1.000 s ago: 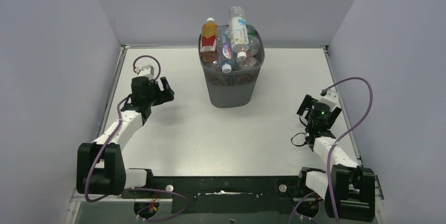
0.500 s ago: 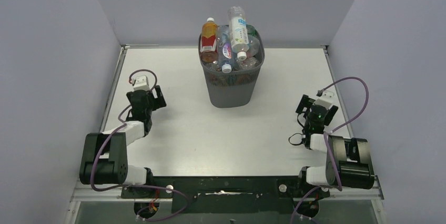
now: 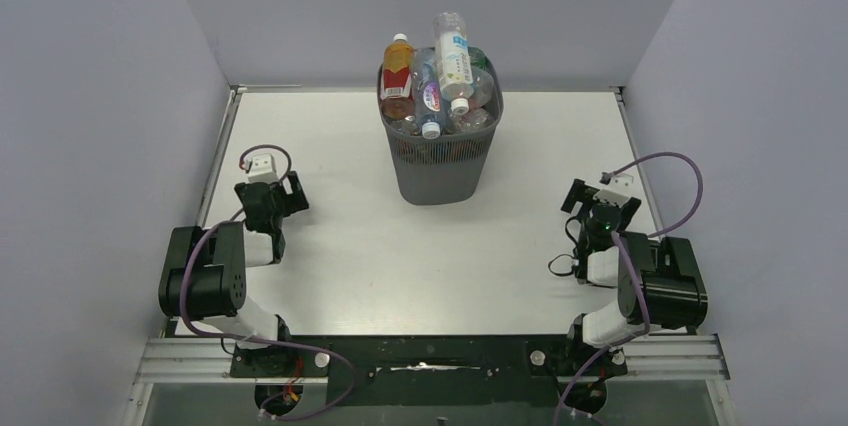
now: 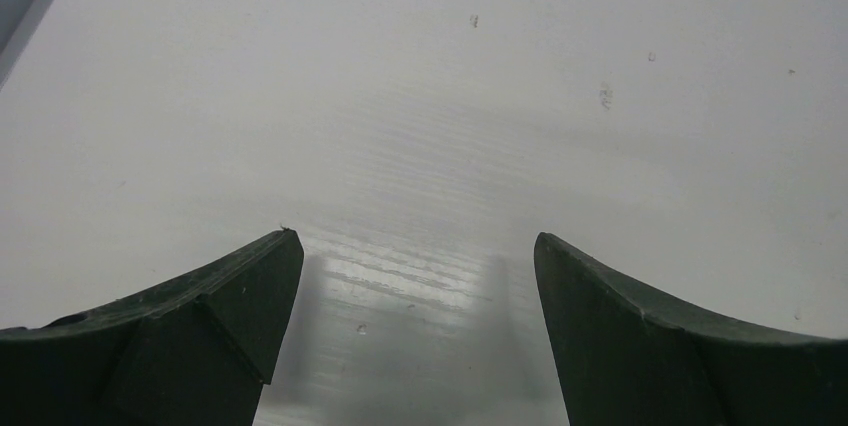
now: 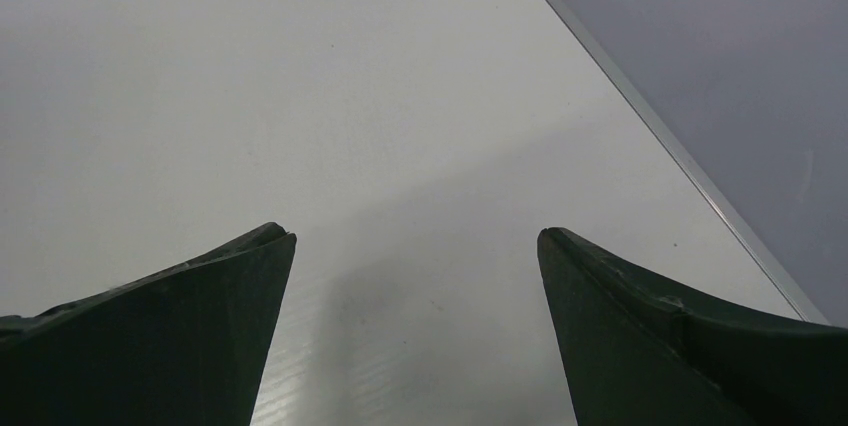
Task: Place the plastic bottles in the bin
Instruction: Reset both arms
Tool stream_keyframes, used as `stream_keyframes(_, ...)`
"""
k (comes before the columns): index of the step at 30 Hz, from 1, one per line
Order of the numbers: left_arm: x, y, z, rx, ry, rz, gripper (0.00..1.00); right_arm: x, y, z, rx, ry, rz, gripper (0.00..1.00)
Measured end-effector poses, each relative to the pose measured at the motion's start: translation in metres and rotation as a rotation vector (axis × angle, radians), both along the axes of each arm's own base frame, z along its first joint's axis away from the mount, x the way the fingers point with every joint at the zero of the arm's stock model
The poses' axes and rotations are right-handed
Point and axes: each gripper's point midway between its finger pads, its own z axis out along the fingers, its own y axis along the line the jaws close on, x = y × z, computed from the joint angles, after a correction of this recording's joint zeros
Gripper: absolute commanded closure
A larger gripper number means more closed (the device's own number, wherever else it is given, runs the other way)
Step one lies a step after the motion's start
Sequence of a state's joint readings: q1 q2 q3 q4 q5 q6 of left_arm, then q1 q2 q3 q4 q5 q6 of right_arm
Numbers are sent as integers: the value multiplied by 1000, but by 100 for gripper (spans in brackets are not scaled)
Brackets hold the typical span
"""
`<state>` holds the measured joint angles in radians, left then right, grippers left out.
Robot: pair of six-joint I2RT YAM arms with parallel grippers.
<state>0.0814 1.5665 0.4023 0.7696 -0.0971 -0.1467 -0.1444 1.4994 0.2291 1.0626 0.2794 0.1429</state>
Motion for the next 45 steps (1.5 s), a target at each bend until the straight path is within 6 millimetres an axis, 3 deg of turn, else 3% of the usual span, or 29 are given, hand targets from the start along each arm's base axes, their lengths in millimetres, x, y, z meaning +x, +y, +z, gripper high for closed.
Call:
stream_keyframes(8,2,-3,6,-1,-60,-38,13,0,12,-10,-31,34,76,2)
stream_keyframes(16,-22,-18,-4,28,-97,-79,13,5,26,-4,-72,14,145,2)
stream_keyframes(24,-17,-17,8,48,-152,-79,12,6,27,-4,-73,16,161,2)
stream_keyframes(32,-15,-16,13,51,-174,-77,13,-5,7,-6,-34,-4,62,2)
stream_keyframes(37,-15,-16,13,53,-174,-76,12,4,23,-3,-57,6,122,2)
stream_keyframes(45,-15,-15,13,57,-174,-71,12,8,17,-2,-52,12,120,2)
